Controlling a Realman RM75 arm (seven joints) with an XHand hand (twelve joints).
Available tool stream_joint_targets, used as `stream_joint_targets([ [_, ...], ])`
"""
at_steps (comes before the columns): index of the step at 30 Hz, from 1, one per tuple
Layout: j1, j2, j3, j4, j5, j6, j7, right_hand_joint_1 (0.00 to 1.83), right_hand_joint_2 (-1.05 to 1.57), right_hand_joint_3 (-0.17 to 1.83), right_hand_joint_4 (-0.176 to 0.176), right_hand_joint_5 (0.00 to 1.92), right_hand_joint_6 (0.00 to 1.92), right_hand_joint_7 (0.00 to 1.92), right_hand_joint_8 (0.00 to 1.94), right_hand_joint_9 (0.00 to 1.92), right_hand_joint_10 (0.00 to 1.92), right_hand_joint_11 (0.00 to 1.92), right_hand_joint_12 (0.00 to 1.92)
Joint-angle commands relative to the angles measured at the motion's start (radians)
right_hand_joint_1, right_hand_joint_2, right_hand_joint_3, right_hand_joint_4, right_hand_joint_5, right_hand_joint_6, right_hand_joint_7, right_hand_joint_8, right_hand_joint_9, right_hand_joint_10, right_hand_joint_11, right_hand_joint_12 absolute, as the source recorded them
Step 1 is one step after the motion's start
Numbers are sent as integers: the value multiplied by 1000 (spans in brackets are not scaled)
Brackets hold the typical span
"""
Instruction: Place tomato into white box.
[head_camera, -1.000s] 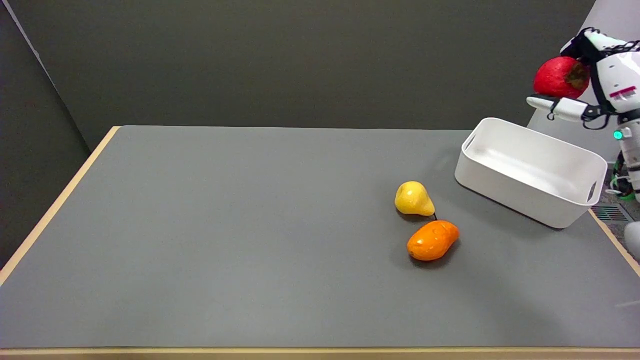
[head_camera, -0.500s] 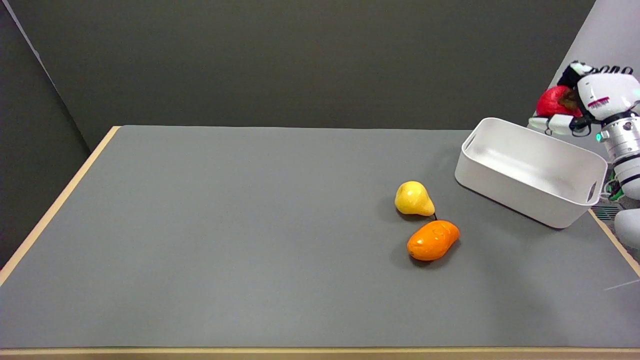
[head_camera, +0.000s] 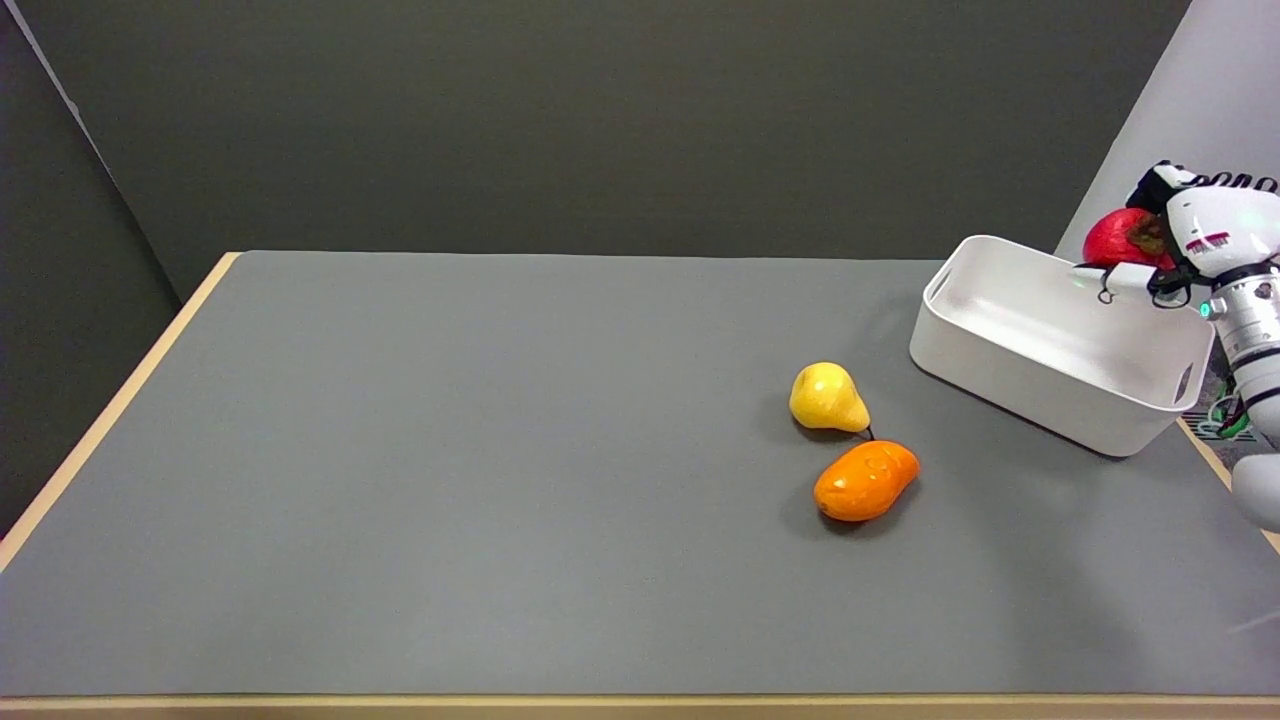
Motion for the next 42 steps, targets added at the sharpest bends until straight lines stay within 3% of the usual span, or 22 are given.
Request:
stream_joint_targets([
  [1, -195, -22, 83, 143, 99, 55, -20, 1341, 1069, 334, -166, 610, 1626, 868, 1256, 721, 1441, 665, 1679],
  [12, -193, -6, 58, 149, 93, -4, -15, 1337, 1148, 179, -175, 588, 1628, 846, 1265, 719, 1412, 689, 1553],
  [14, -193, -7, 55, 154, 93, -1, -7, 1339, 1085, 307, -165, 605, 1624, 864, 1259, 715, 1445, 668, 1671],
  [18, -195, -10, 54, 167, 100, 10, -7, 1337, 1108, 267, -166, 592, 1620, 861, 1270, 707, 1451, 667, 1657],
  [20, -195, -12, 54, 171, 102, 12, -7, 1200, 1156, 222, -104, 569, 1602, 851, 1297, 780, 1309, 666, 1617],
  [23, -195, -16, 56, 183, 102, 18, -7, 833, 1134, 366, 176, 633, 1562, 786, 1165, 745, 1328, 582, 1642],
  [25, -195, -19, 55, 197, 109, 21, -6, 810, 1095, 428, 176, 613, 1522, 775, 1145, 743, 1325, 578, 1636],
  [27, -200, -22, 55, 218, 132, 25, 16, 681, 741, 971, 176, 512, 1188, 736, 1087, 740, 1329, 578, 1622],
  [35, -239, -23, 96, 236, 164, 11, 281, 606, 744, 951, 176, 483, 1124, 709, 1046, 714, 1288, 584, 1625],
  [42, -276, -25, 170, 224, 164, 11, 361, 533, 747, 949, 176, 464, 1072, 691, 996, 696, 1258, 580, 1621],
])
